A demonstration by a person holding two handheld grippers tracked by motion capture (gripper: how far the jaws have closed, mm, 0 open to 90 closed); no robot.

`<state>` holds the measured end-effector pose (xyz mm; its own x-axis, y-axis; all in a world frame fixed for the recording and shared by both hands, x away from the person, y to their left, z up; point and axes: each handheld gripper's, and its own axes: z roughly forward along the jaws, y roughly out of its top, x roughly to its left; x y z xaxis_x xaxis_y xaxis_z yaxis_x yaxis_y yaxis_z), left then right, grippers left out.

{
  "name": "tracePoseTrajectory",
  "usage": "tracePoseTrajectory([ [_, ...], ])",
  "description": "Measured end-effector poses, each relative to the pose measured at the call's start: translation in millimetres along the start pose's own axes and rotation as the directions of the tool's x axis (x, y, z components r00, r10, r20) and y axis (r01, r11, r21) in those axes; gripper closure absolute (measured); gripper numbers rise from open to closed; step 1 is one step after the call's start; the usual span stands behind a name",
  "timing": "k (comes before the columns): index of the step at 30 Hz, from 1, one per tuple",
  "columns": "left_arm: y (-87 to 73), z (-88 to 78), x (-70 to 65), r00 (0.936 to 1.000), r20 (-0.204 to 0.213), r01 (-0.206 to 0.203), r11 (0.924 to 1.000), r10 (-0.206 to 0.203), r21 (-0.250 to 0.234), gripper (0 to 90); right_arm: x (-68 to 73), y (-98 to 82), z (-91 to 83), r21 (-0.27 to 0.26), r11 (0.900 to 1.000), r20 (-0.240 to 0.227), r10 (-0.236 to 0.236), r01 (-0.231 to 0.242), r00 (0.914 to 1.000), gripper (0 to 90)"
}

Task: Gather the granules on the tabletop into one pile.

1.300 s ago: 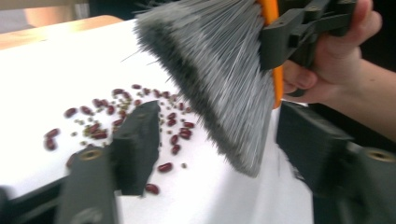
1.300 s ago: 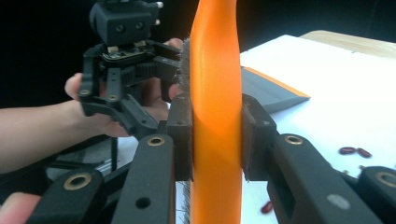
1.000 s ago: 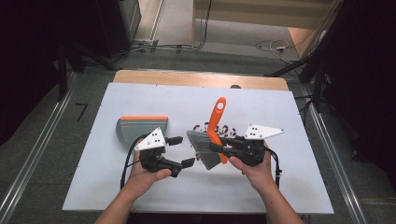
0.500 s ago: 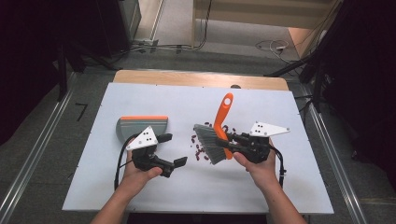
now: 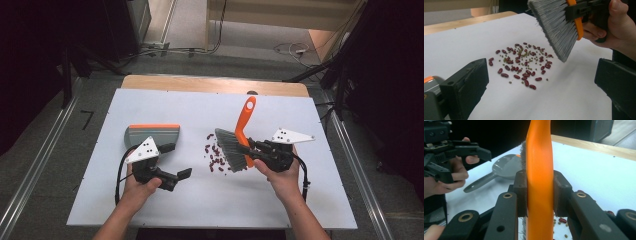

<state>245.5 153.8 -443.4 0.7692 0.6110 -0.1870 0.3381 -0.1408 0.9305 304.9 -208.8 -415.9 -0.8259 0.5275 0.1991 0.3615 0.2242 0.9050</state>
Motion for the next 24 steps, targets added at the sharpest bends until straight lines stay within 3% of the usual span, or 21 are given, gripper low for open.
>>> tracePoseTrajectory([
  [8,-4.2,-10.4,5.8,0.9989,-0.047,0.007,1.0,-0.007,0.004,0.0,-7.3,3.4,-2.7,0.03,1.0,0.082,0.001,-0.003,0.9966,68.4],
  [16,-8.3,-18.7,10.5,0.9969,-0.079,0.005,0.9999,-0.006,-0.012,0.0,-21.3,4.3,-11.4,0.059,0.998,0.172,0.018,-0.028,0.9849,68.4],
  [20,-8.7,-17.4,7.9,0.9949,-0.1,-0.015,0.9999,0.014,-0.002,0.0,-31.4,5.5,-18.0,0.068,0.996,0.222,0.039,-0.055,0.9742,68.5],
  [24,-9.7,-16.1,6.2,0.993,-0.115,-0.025,0.9997,0.026,0.008,0.0,-40.4,9.4,-24.5,0.084,0.995,0.28,0.03,-0.056,0.9594,68.5],
])
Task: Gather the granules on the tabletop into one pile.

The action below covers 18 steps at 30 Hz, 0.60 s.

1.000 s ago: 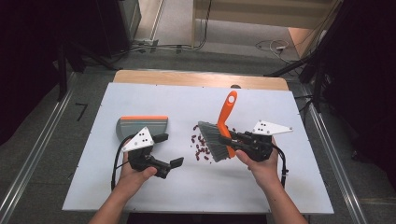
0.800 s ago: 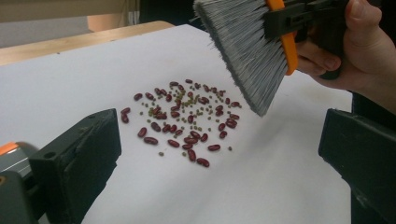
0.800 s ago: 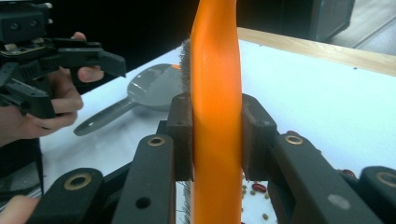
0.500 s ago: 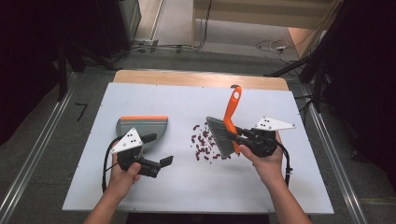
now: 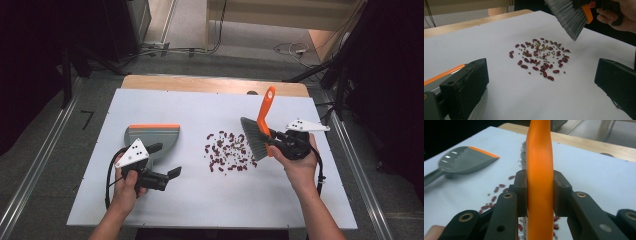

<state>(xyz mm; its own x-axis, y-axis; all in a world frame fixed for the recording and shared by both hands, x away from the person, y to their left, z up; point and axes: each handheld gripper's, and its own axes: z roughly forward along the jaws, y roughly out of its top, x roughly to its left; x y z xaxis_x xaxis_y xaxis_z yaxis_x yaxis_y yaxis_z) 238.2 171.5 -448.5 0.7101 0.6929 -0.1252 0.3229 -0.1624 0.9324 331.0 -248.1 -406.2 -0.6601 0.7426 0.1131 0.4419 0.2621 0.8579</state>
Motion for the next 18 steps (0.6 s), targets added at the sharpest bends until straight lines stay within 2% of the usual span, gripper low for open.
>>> tracePoseTrajectory([
  [3,-0.3,0.7,-0.8,1.0,-0.005,-0.008,0.9999,0.008,0.008,0.0,-6.8,3.6,-1.1,0.022,1.0,0.049,-0.013,0.012,0.9987,68.5],
  [6,-0.3,1.1,-1.1,0.9998,-0.01,-0.014,0.9998,0.014,0.014,0.0,-14.2,7.6,-0.3,0.045,0.999,0.077,0.002,-0.005,0.9971,68.5],
  [9,-0.6,1.1,-1.8,0.9998,-0.009,-0.019,0.9997,0.019,0.013,0.0,-19.3,12.0,2.1,0.067,0.998,0.109,-0.004,-0.003,0.994,68.5],
  [13,-1.2,0.9,-2.8,0.9994,-0.015,-0.03,0.9993,0.03,0.021,0.0,-21.5,18.3,7.5,0.116,0.993,0.173,-0.049,0.029,0.9838,68.4],
  [18,-1.8,-0.4,-0.5,0.9995,-0.02,-0.023,0.9996,0.023,0.015,0.0,-25.0,19.6,23.6,0.201,0.978,0.226,-0.098,0.052,0.9691,68.4],
])
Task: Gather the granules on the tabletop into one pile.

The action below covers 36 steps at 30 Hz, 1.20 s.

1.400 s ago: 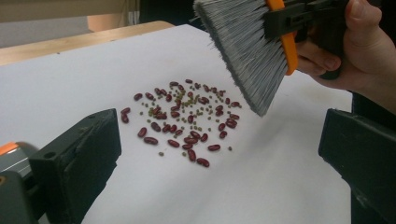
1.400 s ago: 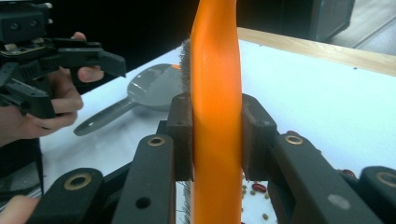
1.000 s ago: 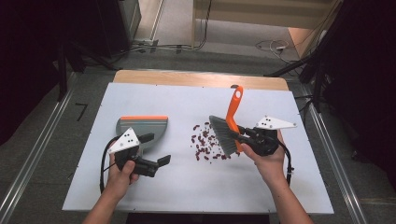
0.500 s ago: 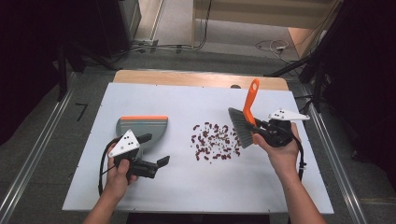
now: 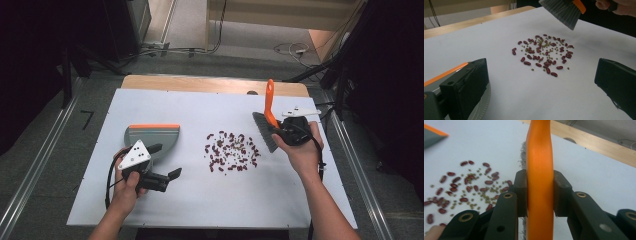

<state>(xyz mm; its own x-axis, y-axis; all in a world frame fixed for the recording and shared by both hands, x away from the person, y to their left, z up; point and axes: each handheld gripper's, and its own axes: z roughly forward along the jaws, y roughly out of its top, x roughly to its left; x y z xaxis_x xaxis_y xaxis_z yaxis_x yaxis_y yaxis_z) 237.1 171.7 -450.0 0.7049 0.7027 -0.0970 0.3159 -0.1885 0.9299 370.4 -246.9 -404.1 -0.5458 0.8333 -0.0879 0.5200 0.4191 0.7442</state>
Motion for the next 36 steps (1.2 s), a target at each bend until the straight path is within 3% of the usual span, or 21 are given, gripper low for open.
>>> tracePoseTrajectory([
  [5,-1.3,-1.6,3.1,0.9999,0.001,0.013,0.9998,-0.013,-0.014,0.0,3.2,3.9,19.4,0.069,0.997,0.032,-0.033,0.03,0.9989,68.4],
  [11,-1.5,-2.8,4.0,0.9999,0.001,0.017,0.9996,-0.017,-0.021,0.0,13.7,13.5,36.9,0.156,0.985,0.07,-0.083,0.071,0.9941,68.4],
  [19,-1.6,-4.6,6.5,0.9997,0.001,0.023,0.9994,-0.023,-0.024,0.0,24.9,20.3,56.3,0.236,0.961,0.13,-0.18,0.146,0.975,68.4],
  [21,-1.5,-5.0,6.6,0.9997,0.002,0.024,0.9994,-0.023,-0.026,0.0,28.9,21.5,60.0,0.246,0.958,0.135,-0.187,0.15,0.9731,68.4],
  [24,-1.6,-4.8,6.6,0.9997,0.001,0.024,0.9994,-0.024,-0.024,0.0,35.5,23.7,65.2,0.265,0.948,0.127,-0.215,0.176,0.9682,68.5],
  [36,-1.5,-3.8,5.6,0.9997,0.002,0.024,0.9995,-0.024,-0.018,0.0,63.2,24.1,74.3,0.314,0.921,0.031,-0.252,0.23,0.9671,69.2],
])
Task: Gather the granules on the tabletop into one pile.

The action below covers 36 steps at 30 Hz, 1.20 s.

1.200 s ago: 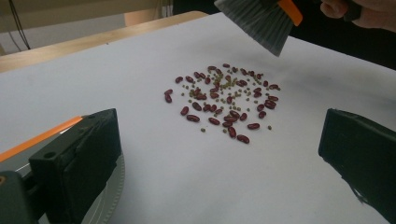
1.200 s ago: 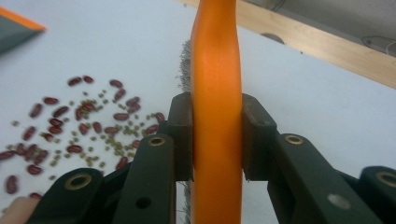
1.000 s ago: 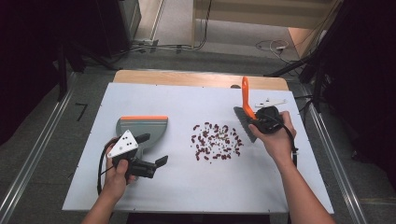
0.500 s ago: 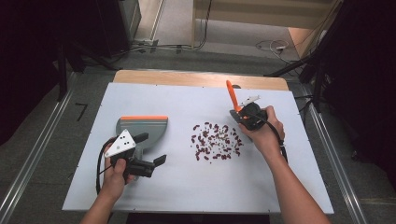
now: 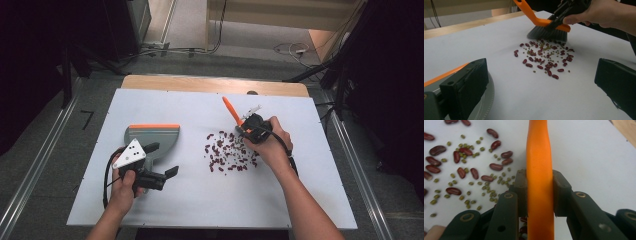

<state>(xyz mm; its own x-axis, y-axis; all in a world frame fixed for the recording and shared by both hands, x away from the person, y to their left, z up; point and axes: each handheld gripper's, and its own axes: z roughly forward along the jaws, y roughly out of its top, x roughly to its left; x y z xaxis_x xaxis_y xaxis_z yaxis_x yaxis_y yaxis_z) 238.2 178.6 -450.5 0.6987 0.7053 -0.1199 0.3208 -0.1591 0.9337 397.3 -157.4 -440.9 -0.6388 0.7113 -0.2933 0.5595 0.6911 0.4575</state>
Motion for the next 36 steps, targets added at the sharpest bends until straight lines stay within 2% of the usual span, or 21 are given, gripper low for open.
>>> tracePoseTrajectory([
  [1,0.0,-0.1,0.0,1.0,-0.002,0.0,1.0,0.0,0.003,0.0,1.4,-0.7,-0.2,0.003,1.0,-0.005,-0.012,0.012,0.9999,69.1],
  [7,0.0,1.4,-0.6,1.0,0.001,-0.003,1.0,0.003,0.001,0.0,12.2,-1.3,-4.2,0.0,1.0,-0.04,-0.013,0.013,0.9991,68.9],
  [20,-0.2,1.8,-0.9,1.0,-0.004,-0.005,1.0,0.005,0.005,0.0,29.5,-1.4,-10.2,0.0,0.999,-0.057,-0.046,0.046,0.9973,68.8],
  [26,-0.3,1.8,-1.2,0.9999,-0.011,-0.012,0.9999,0.012,0.008,0.0,32.8,-2.7,-12.1,-0.003,0.998,-0.066,-0.06,0.059,0.996,68.8],
  [30,-0.4,2.1,-1.3,0.9999,-0.012,-0.011,0.9999,0.011,0.008,0.0,34.3,-3.7,-14.9,-0.006,0.998,-0.091,-0.063,0.063,0.9939,68.8],
  [36,-0.4,2.2,-1.5,0.9998,-0.015,-0.013,0.9999,0.013,0.009,0.0,37.6,-5.4,-18.5,-0.002,0.997,-0.095,-0.081,0.081,0.9922,68.8],
])
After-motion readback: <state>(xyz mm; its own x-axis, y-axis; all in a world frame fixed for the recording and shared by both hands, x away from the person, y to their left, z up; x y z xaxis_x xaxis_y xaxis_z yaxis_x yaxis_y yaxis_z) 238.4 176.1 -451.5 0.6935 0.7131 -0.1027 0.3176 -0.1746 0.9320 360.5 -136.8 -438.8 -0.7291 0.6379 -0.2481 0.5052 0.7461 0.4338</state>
